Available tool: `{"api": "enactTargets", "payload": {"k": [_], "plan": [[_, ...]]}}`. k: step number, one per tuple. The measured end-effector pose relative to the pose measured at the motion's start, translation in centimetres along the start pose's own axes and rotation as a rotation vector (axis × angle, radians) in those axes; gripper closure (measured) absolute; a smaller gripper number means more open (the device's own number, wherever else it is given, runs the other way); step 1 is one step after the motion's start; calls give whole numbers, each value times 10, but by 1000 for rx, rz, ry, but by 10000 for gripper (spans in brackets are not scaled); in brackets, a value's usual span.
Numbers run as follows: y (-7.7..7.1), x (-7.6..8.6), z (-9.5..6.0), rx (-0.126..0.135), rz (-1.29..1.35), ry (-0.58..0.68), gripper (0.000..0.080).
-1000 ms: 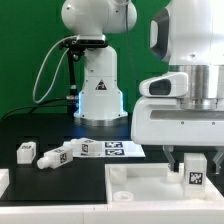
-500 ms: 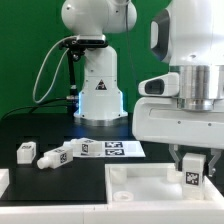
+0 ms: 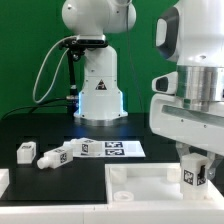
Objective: Assemble one leg
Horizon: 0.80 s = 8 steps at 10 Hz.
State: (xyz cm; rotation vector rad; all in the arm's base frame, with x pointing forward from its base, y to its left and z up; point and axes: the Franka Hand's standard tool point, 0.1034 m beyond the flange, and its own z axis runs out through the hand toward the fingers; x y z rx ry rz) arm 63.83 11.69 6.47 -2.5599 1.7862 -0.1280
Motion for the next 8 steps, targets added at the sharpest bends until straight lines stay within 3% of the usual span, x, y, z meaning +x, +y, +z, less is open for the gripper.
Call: {"api": "enactTargets", "payload": {"k": [1,3,5,7,8], "plan": [[0,0,0,27,165,-13,514],[-1,0,0,53,350,-41,514],[-1,-1,0,59,448,-53,514],[-1,-1,1,59,397,-50,265],[-4,1,-2,69,190,-38,265]]}}
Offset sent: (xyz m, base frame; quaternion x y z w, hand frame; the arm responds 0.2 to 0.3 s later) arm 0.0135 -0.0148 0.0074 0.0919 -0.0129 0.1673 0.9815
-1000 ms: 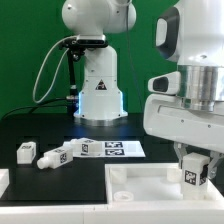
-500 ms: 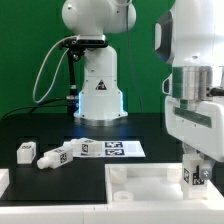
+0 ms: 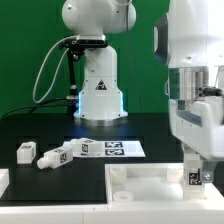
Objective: Assemble one leg
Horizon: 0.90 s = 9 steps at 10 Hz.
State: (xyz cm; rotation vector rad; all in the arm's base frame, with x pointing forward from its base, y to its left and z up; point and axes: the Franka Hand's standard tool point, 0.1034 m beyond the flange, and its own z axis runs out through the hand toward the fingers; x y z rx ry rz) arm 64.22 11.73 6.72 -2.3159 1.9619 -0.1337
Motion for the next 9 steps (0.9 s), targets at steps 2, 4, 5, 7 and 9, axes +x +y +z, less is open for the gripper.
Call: {"api": "enactTargets", "payload": {"k": [2,4,5,7,9], "plan": [[-2,-4,-2,13,-340,0,175],[0,-1,0,23,-461,8,151],[0,-1,0,23,-524,11,151],[0,1,0,17,-702,20,150],[-4,4,-2,4,-1078,41,150]]}}
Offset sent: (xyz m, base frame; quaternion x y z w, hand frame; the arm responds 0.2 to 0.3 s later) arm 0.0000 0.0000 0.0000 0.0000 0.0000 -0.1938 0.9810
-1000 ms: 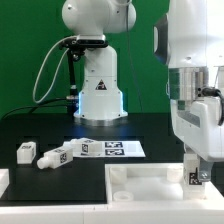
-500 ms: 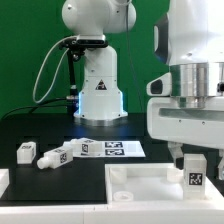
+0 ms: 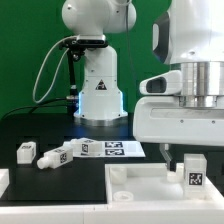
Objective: Assemble one leg
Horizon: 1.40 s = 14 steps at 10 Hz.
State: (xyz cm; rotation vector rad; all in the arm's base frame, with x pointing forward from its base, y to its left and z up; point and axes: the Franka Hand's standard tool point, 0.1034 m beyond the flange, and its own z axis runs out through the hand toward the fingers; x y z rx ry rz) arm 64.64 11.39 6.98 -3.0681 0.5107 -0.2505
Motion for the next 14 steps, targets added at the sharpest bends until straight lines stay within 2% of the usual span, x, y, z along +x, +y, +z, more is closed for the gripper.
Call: {"api": "enactTargets", "payload": {"k": [2,4,5,6,9,11,12,14], "plan": [[1,0,1,-1,23,0,150],[1,0,1,-2,40,-1,425],[2,-1,2,-3,106,-2,425],[3,0,2,-4,186,-1,514],[6,0,2,-12,507,11,514],[6,-4,2,-44,769,13,514],[8,-3,2,-47,907,-6,514],[9,-4,1,-35,1214,-56,514]]}}
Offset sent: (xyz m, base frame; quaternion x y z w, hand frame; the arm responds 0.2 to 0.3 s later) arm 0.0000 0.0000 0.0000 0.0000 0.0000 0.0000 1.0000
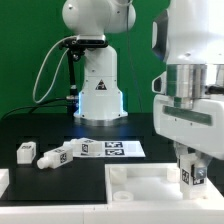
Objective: Assemble one leg
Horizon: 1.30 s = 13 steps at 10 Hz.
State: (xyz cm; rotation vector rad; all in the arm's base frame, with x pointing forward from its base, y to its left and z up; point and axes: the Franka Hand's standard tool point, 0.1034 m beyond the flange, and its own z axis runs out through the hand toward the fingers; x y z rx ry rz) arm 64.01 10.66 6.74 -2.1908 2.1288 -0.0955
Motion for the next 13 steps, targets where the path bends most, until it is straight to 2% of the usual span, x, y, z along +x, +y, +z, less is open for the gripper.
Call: {"api": "enactTargets", "payload": {"k": [3,7,9,10,11,12,13], "plan": [[1,-2,1,-1,387,-57,514],[2,2,1,-3,494,-44,512],[1,-1,-2,1,480,-46,246],[2,-9,-16,8,457,-63,246],[3,-17,-35,13,429,-87,167],[2,-19,-42,14,427,-96,167],[3,-18,-38,12,427,-92,155]]}}
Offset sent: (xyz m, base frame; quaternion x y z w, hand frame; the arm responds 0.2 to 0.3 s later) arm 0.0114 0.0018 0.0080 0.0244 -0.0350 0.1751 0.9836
